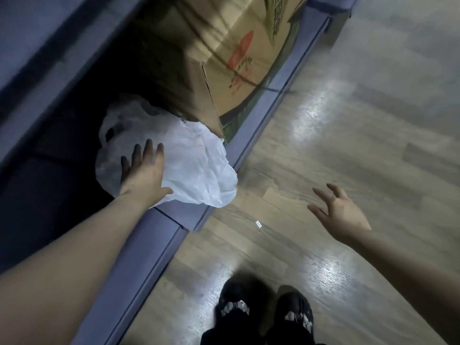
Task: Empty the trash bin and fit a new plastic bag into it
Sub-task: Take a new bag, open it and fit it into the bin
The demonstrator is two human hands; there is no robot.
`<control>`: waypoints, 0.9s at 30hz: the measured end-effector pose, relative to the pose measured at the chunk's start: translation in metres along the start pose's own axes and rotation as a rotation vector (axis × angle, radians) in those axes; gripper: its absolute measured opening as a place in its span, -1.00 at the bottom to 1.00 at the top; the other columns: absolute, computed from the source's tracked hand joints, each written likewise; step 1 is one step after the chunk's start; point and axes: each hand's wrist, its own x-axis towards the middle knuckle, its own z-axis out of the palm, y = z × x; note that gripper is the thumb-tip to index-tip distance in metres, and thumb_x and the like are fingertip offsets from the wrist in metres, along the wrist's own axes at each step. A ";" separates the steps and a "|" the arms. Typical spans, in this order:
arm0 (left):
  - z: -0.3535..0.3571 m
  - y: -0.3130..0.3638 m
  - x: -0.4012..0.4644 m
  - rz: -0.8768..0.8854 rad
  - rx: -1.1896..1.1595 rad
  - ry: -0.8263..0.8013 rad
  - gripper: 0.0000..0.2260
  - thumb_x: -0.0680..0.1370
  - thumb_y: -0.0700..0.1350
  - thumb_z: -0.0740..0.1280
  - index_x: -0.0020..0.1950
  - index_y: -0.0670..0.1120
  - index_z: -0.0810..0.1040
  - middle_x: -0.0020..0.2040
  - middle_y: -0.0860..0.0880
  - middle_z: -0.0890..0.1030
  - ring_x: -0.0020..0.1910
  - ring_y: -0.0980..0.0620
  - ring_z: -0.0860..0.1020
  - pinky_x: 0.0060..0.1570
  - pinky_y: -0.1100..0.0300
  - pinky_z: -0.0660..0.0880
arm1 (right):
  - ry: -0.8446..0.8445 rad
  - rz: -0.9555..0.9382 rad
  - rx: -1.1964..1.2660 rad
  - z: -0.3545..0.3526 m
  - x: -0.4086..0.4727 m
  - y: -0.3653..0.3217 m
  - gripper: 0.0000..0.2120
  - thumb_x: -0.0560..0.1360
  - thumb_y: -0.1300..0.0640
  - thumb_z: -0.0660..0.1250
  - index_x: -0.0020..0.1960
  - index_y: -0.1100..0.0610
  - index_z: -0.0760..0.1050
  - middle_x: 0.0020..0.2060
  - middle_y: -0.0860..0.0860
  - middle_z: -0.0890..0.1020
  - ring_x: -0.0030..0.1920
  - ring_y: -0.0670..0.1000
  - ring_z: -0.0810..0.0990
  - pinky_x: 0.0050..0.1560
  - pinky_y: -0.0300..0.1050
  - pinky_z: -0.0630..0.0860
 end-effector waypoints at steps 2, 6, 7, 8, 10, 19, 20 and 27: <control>0.015 -0.005 0.013 0.005 0.020 0.068 0.06 0.31 0.13 0.51 0.55 -0.12 -0.11 0.56 -0.12 -0.08 0.53 -0.20 -0.07 0.44 -0.25 0.05 | 0.007 -0.020 0.022 0.018 0.012 -0.004 -0.50 0.55 -0.12 0.20 0.45 0.00 0.27 0.49 0.09 0.18 0.39 0.16 0.35 0.28 0.03 0.39; 0.034 -0.016 0.043 -0.067 -0.059 0.121 0.11 0.28 0.08 0.55 0.56 -0.11 -0.16 0.57 -0.08 -0.09 0.53 -0.23 -0.08 0.37 -0.39 -0.03 | 0.005 -0.070 0.020 0.045 0.032 -0.005 -0.49 0.55 -0.12 0.19 0.46 -0.04 0.24 0.49 0.06 0.16 0.42 0.12 0.33 0.28 -0.01 0.39; 0.038 -0.016 0.048 -0.114 -0.091 0.110 0.07 0.32 0.07 0.53 0.56 -0.09 -0.16 0.57 -0.08 -0.06 0.52 -0.24 -0.05 0.37 -0.40 -0.05 | 0.004 -0.076 0.018 0.049 0.036 -0.004 -0.49 0.55 -0.13 0.19 0.46 -0.04 0.23 0.50 0.05 0.16 0.42 0.11 0.32 0.27 0.00 0.40; 0.042 -0.015 0.053 -0.164 -0.116 0.103 0.01 0.36 0.06 0.50 0.56 -0.08 -0.14 0.56 -0.11 0.03 0.51 -0.25 0.02 0.38 -0.41 -0.06 | 0.005 -0.076 0.016 0.052 0.039 -0.003 -0.49 0.56 -0.13 0.18 0.47 -0.05 0.22 0.50 0.05 0.16 0.42 0.11 0.32 0.26 0.00 0.41; 0.049 -0.011 0.061 -0.237 -0.142 0.120 -0.20 0.46 -0.02 0.42 0.55 -0.09 0.01 0.44 -0.23 0.33 0.40 -0.30 0.28 0.41 -0.38 -0.06 | 0.010 -0.066 0.010 0.054 0.043 0.002 -0.49 0.56 -0.14 0.18 0.47 -0.05 0.22 0.50 0.05 0.16 0.42 0.11 0.33 0.26 0.01 0.41; 0.000 0.007 0.013 -0.124 -0.032 0.129 -0.80 0.56 -0.40 0.16 0.06 -0.36 0.55 0.02 -0.36 0.59 -0.01 -0.30 0.59 -0.09 -0.06 0.53 | 0.024 -0.028 0.006 0.002 0.021 0.001 -0.47 0.55 -0.12 0.20 0.48 -0.02 0.21 0.51 0.08 0.14 0.42 0.16 0.32 0.32 0.03 0.36; -0.013 0.011 0.002 -0.114 -0.002 0.112 -0.79 0.57 -0.40 0.14 0.07 -0.35 0.55 0.04 -0.33 0.59 0.01 -0.27 0.59 -0.06 -0.05 0.53 | 0.027 -0.023 0.012 -0.009 0.013 -0.002 -0.47 0.55 -0.12 0.20 0.48 -0.03 0.20 0.52 0.08 0.13 0.42 0.16 0.32 0.32 0.03 0.36; -0.107 0.036 -0.077 -0.023 -0.037 0.049 -0.75 0.59 -0.34 0.12 0.16 -0.21 0.53 0.14 -0.17 0.59 0.12 -0.14 0.57 0.00 0.07 0.50 | 0.075 -0.044 0.033 -0.107 -0.054 -0.024 -0.45 0.56 -0.11 0.19 0.50 0.01 0.17 0.51 0.12 0.13 0.44 0.16 0.28 0.33 0.03 0.35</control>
